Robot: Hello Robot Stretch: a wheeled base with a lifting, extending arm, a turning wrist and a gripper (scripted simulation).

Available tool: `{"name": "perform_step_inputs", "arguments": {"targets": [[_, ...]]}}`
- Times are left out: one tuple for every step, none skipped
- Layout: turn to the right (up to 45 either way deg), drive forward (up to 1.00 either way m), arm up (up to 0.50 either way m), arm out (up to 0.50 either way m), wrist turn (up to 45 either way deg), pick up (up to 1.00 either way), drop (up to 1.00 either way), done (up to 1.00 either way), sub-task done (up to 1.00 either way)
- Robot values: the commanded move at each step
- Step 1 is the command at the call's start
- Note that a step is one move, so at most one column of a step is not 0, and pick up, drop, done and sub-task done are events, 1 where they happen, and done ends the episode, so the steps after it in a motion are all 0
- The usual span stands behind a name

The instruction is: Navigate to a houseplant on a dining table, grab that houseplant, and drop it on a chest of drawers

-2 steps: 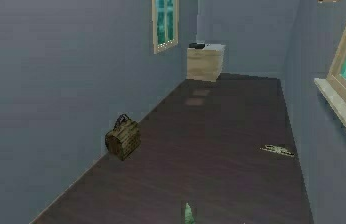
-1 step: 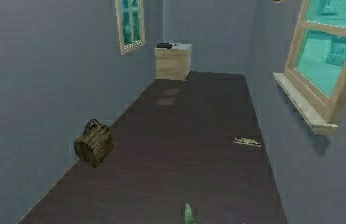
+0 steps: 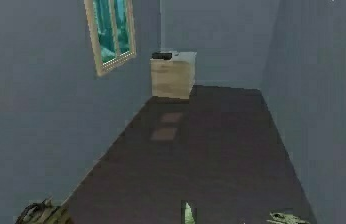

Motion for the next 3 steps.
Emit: {"name": "perform_step_inputs", "arguments": {"targets": [[0.0, 1.00, 0.00, 0.00, 0.0, 0.00, 0.00, 0.00, 0.00], [3.0, 0.00, 0.00, 0.00, 0.0, 0.00, 0.00, 0.00, 0.00], [0.0, 1.00, 0.00, 0.00, 0.0, 0.00, 0.00, 0.00, 0.00]]}}
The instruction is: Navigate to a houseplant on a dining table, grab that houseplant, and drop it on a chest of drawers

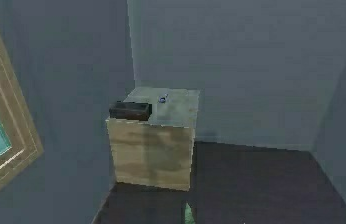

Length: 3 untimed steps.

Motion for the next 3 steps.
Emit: {"name": "perform_step_inputs", "arguments": {"targets": [[0.0, 0.70, 0.00, 0.00, 0.0, 0.00, 0.00, 0.00, 0.00], [18.0, 0.00, 0.00, 0.00, 0.0, 0.00, 0.00, 0.00, 0.00], [0.0, 0.05, 0.00, 0.00, 0.0, 0.00, 0.00, 0.00, 0.00]]}}
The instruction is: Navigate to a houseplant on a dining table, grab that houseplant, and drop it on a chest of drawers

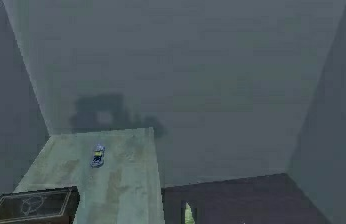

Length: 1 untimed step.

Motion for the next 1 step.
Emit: {"name": "perform_step_inputs", "arguments": {"targets": [[-45.0, 0.00, 0.00, 0.00, 0.0, 0.00, 0.00, 0.00, 0.00]]}}
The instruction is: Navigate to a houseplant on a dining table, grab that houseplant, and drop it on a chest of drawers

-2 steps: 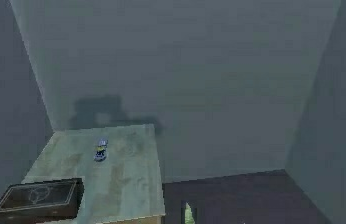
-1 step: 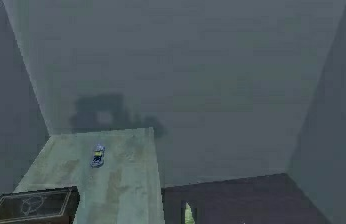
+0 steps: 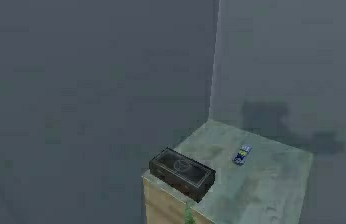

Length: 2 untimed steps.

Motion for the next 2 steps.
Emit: {"name": "perform_step_inputs", "arguments": {"targets": [[-45.0, 0.00, 0.00, 0.00, 0.0, 0.00, 0.00, 0.00, 0.00], [-21.0, 0.00, 0.00, 0.00, 0.0, 0.00, 0.00, 0.00, 0.00]]}}
